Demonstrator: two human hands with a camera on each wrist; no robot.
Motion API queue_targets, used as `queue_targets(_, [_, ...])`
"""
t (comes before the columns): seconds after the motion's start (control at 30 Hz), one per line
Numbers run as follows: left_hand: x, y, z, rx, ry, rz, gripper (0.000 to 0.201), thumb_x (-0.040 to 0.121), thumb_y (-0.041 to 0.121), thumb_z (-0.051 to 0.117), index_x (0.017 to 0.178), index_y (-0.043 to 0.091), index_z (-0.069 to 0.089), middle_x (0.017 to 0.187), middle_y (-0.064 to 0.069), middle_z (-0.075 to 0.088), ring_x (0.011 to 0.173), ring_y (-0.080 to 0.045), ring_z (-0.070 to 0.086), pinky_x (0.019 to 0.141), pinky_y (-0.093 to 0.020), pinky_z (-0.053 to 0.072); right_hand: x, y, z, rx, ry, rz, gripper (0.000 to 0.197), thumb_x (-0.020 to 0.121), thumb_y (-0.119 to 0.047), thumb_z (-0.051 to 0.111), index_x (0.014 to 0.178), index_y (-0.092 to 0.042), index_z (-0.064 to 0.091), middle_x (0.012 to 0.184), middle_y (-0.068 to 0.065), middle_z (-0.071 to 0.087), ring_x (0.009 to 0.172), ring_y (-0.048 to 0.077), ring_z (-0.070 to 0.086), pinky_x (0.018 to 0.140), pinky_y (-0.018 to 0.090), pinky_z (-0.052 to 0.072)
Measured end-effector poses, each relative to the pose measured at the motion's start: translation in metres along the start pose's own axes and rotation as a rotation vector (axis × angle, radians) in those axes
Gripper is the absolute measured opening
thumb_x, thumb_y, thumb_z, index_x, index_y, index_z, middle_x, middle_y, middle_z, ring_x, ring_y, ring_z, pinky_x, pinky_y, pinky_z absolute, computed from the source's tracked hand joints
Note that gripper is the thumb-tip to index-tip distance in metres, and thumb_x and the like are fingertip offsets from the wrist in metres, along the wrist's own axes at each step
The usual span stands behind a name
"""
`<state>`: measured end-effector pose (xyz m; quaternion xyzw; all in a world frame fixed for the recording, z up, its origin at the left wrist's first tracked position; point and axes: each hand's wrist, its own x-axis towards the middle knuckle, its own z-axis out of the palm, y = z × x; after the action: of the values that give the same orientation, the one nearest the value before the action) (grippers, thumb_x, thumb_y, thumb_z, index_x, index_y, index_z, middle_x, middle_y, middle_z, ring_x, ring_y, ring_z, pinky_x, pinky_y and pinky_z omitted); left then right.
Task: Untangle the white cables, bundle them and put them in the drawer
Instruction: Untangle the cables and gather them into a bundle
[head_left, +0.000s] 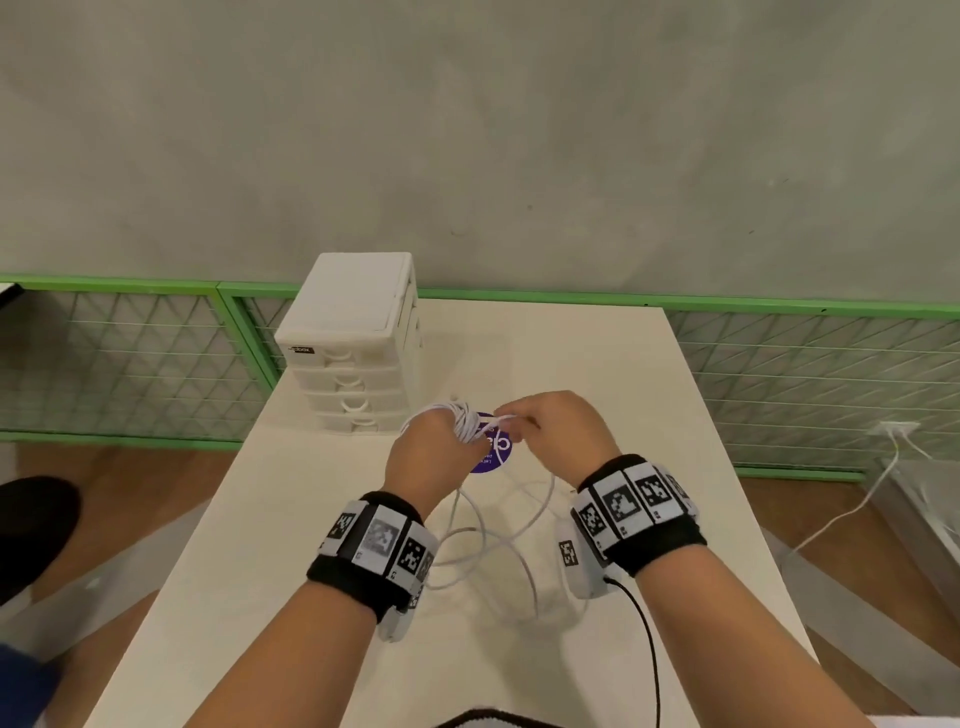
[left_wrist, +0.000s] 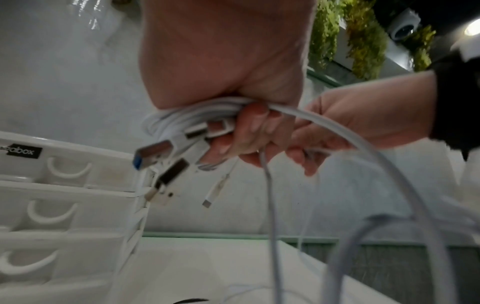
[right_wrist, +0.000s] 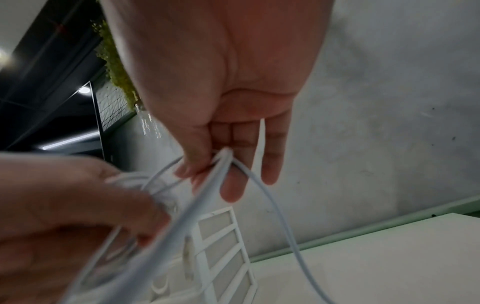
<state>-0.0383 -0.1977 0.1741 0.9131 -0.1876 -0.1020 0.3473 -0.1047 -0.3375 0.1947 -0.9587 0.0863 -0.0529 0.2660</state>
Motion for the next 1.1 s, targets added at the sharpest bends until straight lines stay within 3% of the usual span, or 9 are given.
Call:
queue_targets(0.2, [0.002,-0.046,-0.01,0.113,-0.11,-0.217,0.021,0.082,0.024,0.064,0.076,0.012,0.048,0.078,-0.004,0.053,0.08,-0.025,0.051,0.07,-0.028,0.037,-0.003,0.037,-0.035,0.283,0.498,0.286,0.038,0.09,-0.003,0.043,0.117,-0.019,0.065,0.095,-0.001,0.071,0.089,0.022,0.066,0.088,0.038,0.05])
queue_targets(0.3, [0.001,-0.054,-0.015,0.128,-0.081,-0.234,0.022,0.082,0.024,0.064,0.079,0.009,0.048,0.076,-0.003,0.051,0.078,-0.026,0.05,0.068,-0.028,0.037,-0.004,0.06,-0.042,0.053,0.236,0.469,0.044,0.091,-0.008,0.046,0.134,-0.016,0.049,0.128,0.009,0.059,0.118,0.028,0.053,0.101,0.037,0.042])
queue_targets(0.43, [0.001,-0.028,-0.01,0.087,-0.048,-0.12,0.03,0.083,0.025,0.063,0.065,0.014,0.042,0.064,0.001,0.045,0.068,-0.022,0.048,0.053,-0.028,0.031,-0.006,0.028,-0.025,0.02,-0.065,0.102,0.079,0.084,-0.014,0.059,0.149,-0.022,0.015,0.155,0.001,0.022,0.141,0.019,0.021,0.116,0.033,0.019])
queue_targets(0.57, [0.003,-0.002,-0.003,0.04,-0.028,0.045,0.024,0.082,0.027,0.064,0.07,0.012,0.05,0.068,-0.003,0.054,0.064,-0.021,0.052,0.05,-0.025,0.034,0.0,-0.002,0.006,-0.023,-0.102,-0.004,0.038,0.09,-0.029,0.056,0.128,-0.029,0.056,0.126,0.002,0.061,0.112,0.019,0.055,0.089,0.029,0.044])
queue_targets(0.63, [0.004,0.003,-0.005,0.083,-0.005,0.082,0.03,0.084,0.027,0.064,0.065,0.015,0.044,0.066,-0.001,0.051,0.063,-0.019,0.05,0.049,-0.023,0.034,0.001,-0.003,0.003,-0.01,-0.048,0.026,0.027,0.092,-0.029,0.052,0.115,-0.029,0.066,0.11,0.001,0.069,0.092,0.015,0.059,0.07,0.023,0.04])
queue_targets(0.8, [0.011,-0.018,-0.009,0.212,-0.047,-0.056,0.029,0.083,0.025,0.063,0.066,0.015,0.042,0.071,0.0,0.049,0.076,-0.022,0.052,0.066,-0.027,0.038,-0.006,0.015,-0.028,0.145,0.322,0.182,0.023,0.094,-0.024,0.051,0.107,-0.026,0.07,0.099,0.0,0.072,0.096,0.017,0.063,0.086,0.028,0.046])
queue_targets(0.93, [0.011,-0.058,-0.017,0.229,-0.132,-0.202,0.025,0.081,0.022,0.063,0.098,0.004,0.059,0.101,-0.013,0.062,0.099,-0.031,0.059,0.08,-0.031,0.043,-0.016,0.059,-0.066,0.264,0.69,0.453,0.025,0.095,-0.031,0.051,0.105,-0.019,0.07,0.08,0.001,0.068,0.073,0.018,0.057,0.067,0.026,0.039])
queue_targets(1.03, [0.008,-0.063,-0.014,0.113,-0.129,-0.259,0.02,0.082,0.018,0.062,0.072,0.008,0.048,0.074,-0.006,0.052,0.079,-0.029,0.052,0.067,-0.028,0.037,-0.017,0.076,-0.069,0.235,0.541,0.525,0.029,0.094,-0.033,0.051,0.101,-0.013,0.071,0.078,-0.002,0.066,0.068,0.016,0.056,0.062,0.025,0.038])
queue_targets(1.1, [0.009,-0.052,-0.009,0.061,-0.11,-0.233,0.03,0.082,0.019,0.063,0.064,0.012,0.04,0.065,-0.002,0.044,0.073,-0.027,0.048,0.064,-0.028,0.034,-0.01,0.077,-0.047,0.237,0.383,0.529,0.029,0.093,-0.032,0.054,0.109,-0.012,0.069,0.092,0.002,0.07,0.086,0.019,0.062,0.075,0.025,0.043])
